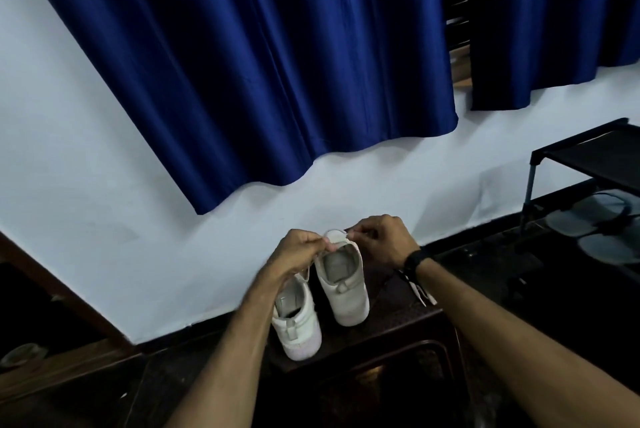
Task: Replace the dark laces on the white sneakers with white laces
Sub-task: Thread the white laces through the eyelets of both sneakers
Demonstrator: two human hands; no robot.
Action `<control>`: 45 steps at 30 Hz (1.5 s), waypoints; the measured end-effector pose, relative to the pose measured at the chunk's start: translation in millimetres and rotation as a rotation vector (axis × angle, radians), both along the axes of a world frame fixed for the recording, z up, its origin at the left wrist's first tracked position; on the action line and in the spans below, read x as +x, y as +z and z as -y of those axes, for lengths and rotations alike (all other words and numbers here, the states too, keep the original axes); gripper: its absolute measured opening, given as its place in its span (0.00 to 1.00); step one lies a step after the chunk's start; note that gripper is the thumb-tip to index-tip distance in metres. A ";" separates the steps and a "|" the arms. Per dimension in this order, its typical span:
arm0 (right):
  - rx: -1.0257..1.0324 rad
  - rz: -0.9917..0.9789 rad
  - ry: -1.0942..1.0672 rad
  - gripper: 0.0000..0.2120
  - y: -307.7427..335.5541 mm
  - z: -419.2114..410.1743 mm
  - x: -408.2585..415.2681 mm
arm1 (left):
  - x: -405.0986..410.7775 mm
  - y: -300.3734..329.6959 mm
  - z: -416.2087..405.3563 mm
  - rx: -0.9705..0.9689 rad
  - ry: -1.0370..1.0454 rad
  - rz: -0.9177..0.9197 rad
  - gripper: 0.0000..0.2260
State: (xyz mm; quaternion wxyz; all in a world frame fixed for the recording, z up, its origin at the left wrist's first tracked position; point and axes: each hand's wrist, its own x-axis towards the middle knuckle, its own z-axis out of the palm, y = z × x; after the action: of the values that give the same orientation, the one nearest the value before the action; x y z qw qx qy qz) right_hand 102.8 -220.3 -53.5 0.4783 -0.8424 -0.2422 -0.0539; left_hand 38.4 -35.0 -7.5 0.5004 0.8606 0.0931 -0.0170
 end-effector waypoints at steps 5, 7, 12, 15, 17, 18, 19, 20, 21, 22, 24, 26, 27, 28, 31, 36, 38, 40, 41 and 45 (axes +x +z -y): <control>-0.033 0.091 -0.052 0.07 0.5 -13.8 -8.7 | 5.7 -5.9 21.6 -0.149 -0.019 -0.011 0.13; -0.015 0.081 -0.118 0.08 0.8 -17.9 -8.9 | 10.0 -6.5 22.4 -0.008 0.010 -0.039 0.17; -0.035 -0.050 -0.233 0.17 -23.0 -22.2 -1.1 | 15.2 -16.6 13.0 0.392 0.162 0.021 0.13; -0.119 -0.197 -0.228 0.15 -41.5 -30.6 2.3 | 19.4 -35.2 16.2 0.509 0.195 0.100 0.09; -0.037 -0.249 -0.248 0.13 -50.2 -34.4 2.6 | 19.6 -47.1 24.0 0.596 0.177 0.106 0.08; 0.040 -0.287 -0.266 0.12 -54.0 -34.5 3.2 | 19.6 -51.2 27.7 0.655 0.177 0.111 0.09; 0.124 -0.337 -0.278 0.10 -58.2 -33.9 3.4 | 20.3 -55.9 30.2 0.727 0.179 0.144 0.09; 0.210 -0.394 -0.280 0.09 -62.0 -32.6 3.8 | 19.0 -56.2 34.2 0.798 0.190 0.169 0.09; 0.295 -0.451 -0.270 0.07 -65.0 -31.2 4.7 | 19.5 -58.3 37.0 0.854 0.204 0.206 0.09; 0.380 -0.503 -0.248 0.05 -67.4 -30.2 5.5 | 18.2 -57.3 41.5 0.873 0.218 0.222 0.09; 0.558 -0.603 -0.190 0.06 -72.5 -28.1 6.7 | 19.9 -59.4 46.0 0.847 0.261 0.233 0.09; 0.729 -0.708 -0.112 0.06 -77.9 -26.4 7.8 | 22.0 -61.7 48.2 0.774 0.312 0.235 0.08; 0.777 -0.749 -0.070 0.06 -80.4 -25.5 8.9 | 23.5 -62.4 49.0 0.747 0.330 0.237 0.08; 0.801 -0.778 -0.040 0.07 -83.3 -24.5 10.2 | 25.4 -62.4 50.2 0.721 0.340 0.229 0.08; 0.842 -0.819 0.002 0.09 -83.1 -24.1 10.3 | 28.6 -59.8 51.9 0.686 0.350 0.217 0.08; 0.870 -0.820 0.040 0.11 -84.9 -25.5 9.3 | 32.3 -57.4 49.8 0.687 0.294 0.126 0.08; 0.851 -0.801 0.040 0.11 -86.1 -25.9 9.2 | 34.9 -55.1 48.5 0.692 0.280 0.105 0.10; 0.834 -0.763 0.049 0.09 -84.9 -25.9 7.6 | 39.8 -53.1 46.8 0.692 0.279 0.089 0.09; 0.822 -0.741 0.053 0.09 -84.6 -26.1 7.2 | 41.9 -52.6 46.0 0.686 0.280 0.085 0.09; 0.713 -0.584 0.021 0.10 -83.8 -29.5 7.1 | 45.1 -53.3 47.0 0.707 0.252 0.091 0.09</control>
State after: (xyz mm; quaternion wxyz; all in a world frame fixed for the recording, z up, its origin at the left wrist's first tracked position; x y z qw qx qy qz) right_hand 109.9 -190.7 -137.3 0.7870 -0.6027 -0.0720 0.1104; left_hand 83.5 -82.0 -60.8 0.1743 0.9619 0.1759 0.1163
